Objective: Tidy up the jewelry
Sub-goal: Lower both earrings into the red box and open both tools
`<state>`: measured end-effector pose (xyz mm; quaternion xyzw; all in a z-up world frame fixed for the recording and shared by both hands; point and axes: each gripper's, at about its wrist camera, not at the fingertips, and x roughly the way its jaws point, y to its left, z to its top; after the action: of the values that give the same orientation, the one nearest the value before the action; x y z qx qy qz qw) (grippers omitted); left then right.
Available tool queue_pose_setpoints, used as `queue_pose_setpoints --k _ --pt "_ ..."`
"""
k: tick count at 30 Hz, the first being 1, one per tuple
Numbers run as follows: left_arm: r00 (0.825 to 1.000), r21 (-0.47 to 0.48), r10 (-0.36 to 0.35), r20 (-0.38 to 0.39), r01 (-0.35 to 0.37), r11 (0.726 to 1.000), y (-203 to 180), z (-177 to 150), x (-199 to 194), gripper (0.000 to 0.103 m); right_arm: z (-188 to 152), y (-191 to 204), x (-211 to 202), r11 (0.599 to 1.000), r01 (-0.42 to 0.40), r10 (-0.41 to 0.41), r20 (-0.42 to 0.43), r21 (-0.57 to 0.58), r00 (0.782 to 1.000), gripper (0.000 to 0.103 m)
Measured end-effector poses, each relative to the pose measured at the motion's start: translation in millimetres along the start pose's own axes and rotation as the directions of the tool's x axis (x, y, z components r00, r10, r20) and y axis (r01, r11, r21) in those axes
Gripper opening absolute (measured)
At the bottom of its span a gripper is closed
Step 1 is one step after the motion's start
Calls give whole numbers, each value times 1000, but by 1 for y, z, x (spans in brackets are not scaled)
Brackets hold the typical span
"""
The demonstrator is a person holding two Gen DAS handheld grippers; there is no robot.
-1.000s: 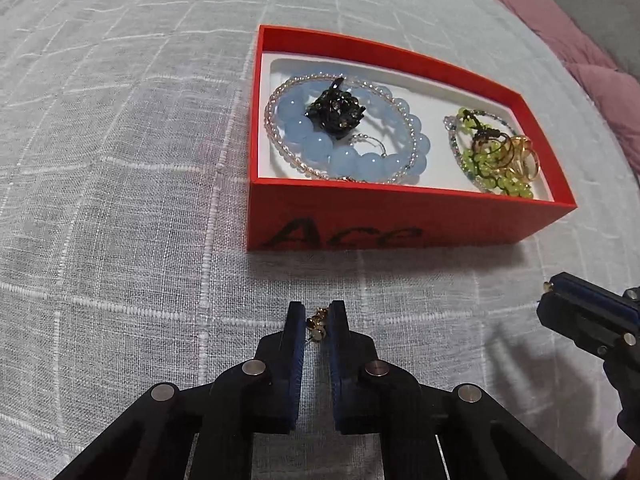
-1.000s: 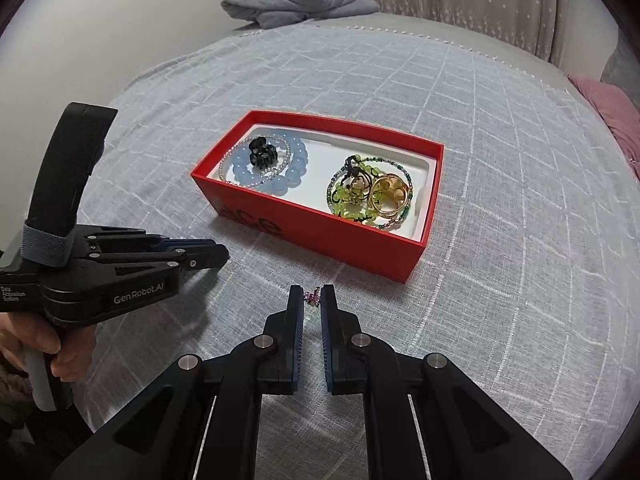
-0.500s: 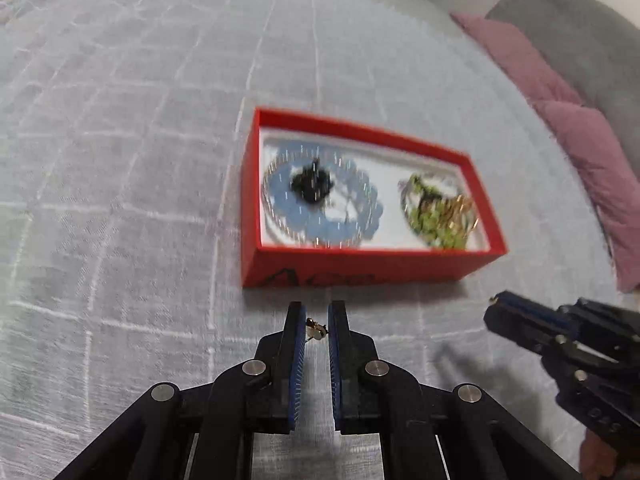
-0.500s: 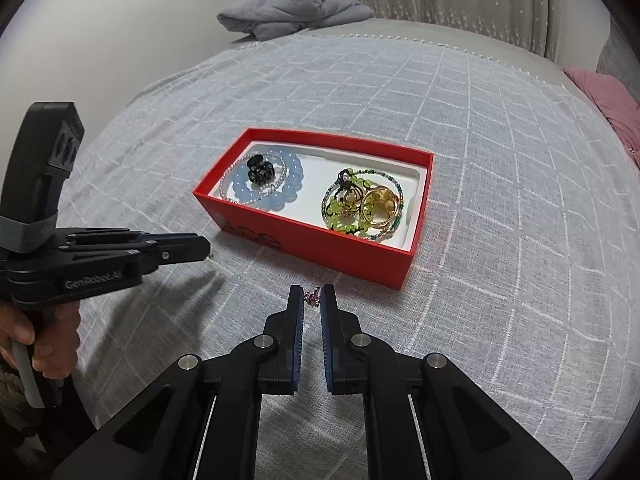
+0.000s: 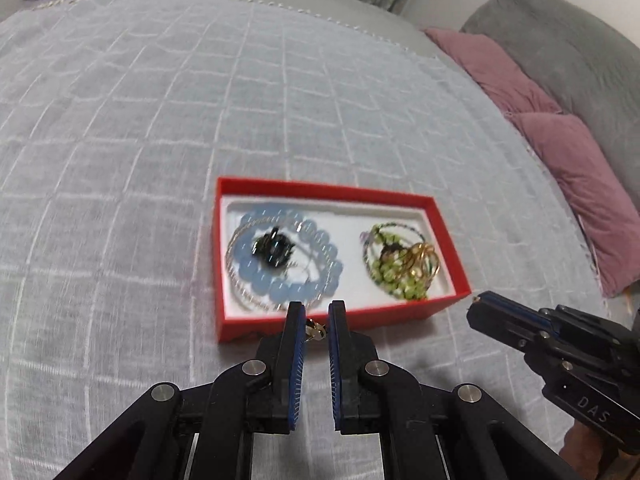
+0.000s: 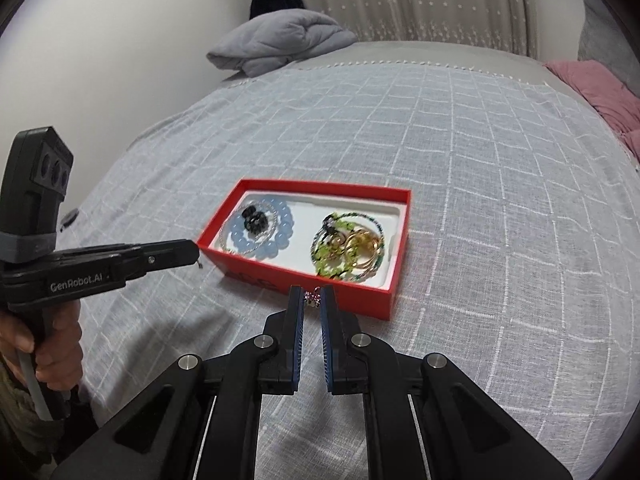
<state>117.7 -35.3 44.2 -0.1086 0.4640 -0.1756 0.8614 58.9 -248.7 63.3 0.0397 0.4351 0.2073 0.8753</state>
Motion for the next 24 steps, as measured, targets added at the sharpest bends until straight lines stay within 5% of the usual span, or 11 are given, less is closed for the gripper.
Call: queue_pose_setpoints --k 13,24 --pt "1000 20 17 -9 -17 1000 2 21 22 6 23 -8 19 995 -69 64 60 70 996 9" --pt "996 7 -75 -53 76 997 -4 25 48 6 25 -5 49 990 -92 89 29 103 996 9"
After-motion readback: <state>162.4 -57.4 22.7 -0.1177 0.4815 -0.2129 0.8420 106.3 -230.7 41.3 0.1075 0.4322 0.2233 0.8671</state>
